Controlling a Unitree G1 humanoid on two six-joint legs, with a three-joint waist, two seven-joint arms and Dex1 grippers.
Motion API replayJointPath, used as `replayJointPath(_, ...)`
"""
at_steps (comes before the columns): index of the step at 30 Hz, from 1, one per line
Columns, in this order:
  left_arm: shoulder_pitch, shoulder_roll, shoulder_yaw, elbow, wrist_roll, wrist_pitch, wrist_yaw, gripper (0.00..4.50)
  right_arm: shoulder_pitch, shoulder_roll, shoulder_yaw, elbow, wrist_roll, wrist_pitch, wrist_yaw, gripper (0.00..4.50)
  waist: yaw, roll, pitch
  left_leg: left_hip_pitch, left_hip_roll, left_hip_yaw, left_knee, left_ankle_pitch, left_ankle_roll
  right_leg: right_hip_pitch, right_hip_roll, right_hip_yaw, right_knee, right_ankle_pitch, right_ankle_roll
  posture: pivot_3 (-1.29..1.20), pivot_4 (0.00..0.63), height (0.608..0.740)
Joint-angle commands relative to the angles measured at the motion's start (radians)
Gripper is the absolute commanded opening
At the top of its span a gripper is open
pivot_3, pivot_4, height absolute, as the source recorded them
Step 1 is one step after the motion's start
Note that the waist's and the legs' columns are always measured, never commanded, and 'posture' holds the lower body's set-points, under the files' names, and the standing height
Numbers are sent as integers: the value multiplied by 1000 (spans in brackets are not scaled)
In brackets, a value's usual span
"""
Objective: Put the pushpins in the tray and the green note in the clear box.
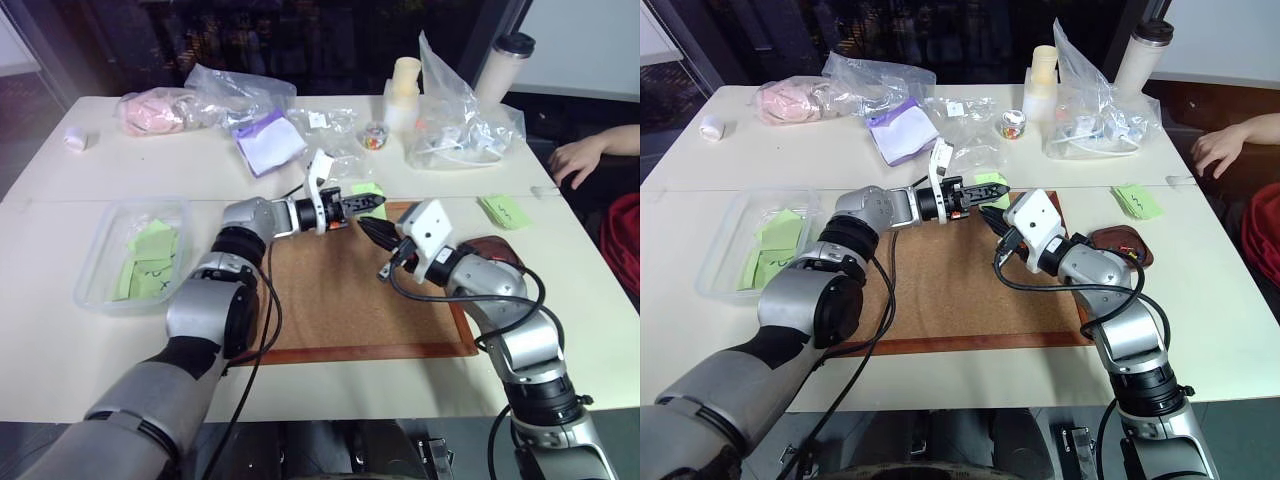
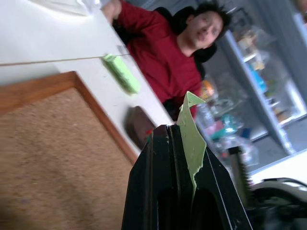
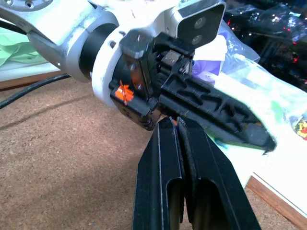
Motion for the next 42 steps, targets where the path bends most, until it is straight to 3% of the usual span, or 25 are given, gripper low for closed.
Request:
replayJointPath(1, 4, 9, 9, 9, 15, -38, 4, 26, -20, 19, -68, -63, 31, -16, -37, 0, 0, 0, 0, 0, 0, 0, 0, 0, 0, 0, 0, 0, 0, 0, 0, 0, 150, 734)
replayJointPath(9, 18, 29, 5, -62, 18, -66, 2, 26, 8, 136, -378, -181, 323, 196, -227, 0, 3, 0, 0, 0, 0, 0, 0, 3, -5, 0, 0, 0, 1, 0, 0, 0, 150, 734)
replayJointPath(11, 35, 37, -33, -186, 26, -67, -14, 26, 17, 119, -490, -177, 358, 248, -292, 0, 5, 0, 0, 0, 0, 0, 0, 2, -4, 0, -1, 0, 0, 0, 0, 0, 150, 734)
replayJointPath(14, 139, 72, -194, -509, 106, -128, -59, 26, 68, 28, -577, -125, 315, 315, -335, 0, 5, 0, 0, -1, 0, 0, 0, 3, -5, 0, -2, 0, 0, 0, 0, 0, 150, 734)
replayJointPath(17, 243, 137, -337, -760, 181, -195, -93, 26, 123, -57, -575, -56, 263, 366, -348, 0, 2, 2, -1, 0, 0, 1, -1, 3, -5, 0, -2, 1, 0, 0, 0, 0, 150, 734)
replayJointPath(20, 295, 181, -417, -861, 240, -253, -92, 26, 147, -99, -550, 16, 233, 386, -341, 0, -1, 3, -1, 2, 0, 2, -1, 3, -5, 1, 0, 2, 1, 0, 0, 0, 150, 734)
replayJointPath(26, 324, 245, -533, -900, 338, -362, -112, 26, 136, -114, -524, 152, 220, 373, -302, 0, 0, 4, -1, 4, 0, 1, -1, 1, -2, 3, 1, 2, 2, 0, 0, 0, 150, 734)
replayJointPath(34, 346, 246, -551, -909, 344, -382, -113, 26, 164, -103, -524, 160, 239, 381, -273, 0, 4, 4, -1, 2, 0, 1, 0, 0, 0, 2, 0, 2, 1, 0, 0, 0, 150, 734)
replayJointPath(37, 349, 242, -556, -908, 345, -384, -109, 0, 173, -102, -523, 162, 233, 371, -275, 908, 3, 4, -1, 2, 0, 1, 0, 0, 0, 2, 0, 2, 1, 0, 0, 0, 150, 734)
replayJointPath(42, 362, 238, -570, -907, 356, -396, -105, 0, 176, -98, -522, 168, 231, 350, -273, 3431, 2, 4, -1, 3, 0, 1, 0, 0, 0, 2, 1, 2, 1, 0, 0, 0, 150, 734)
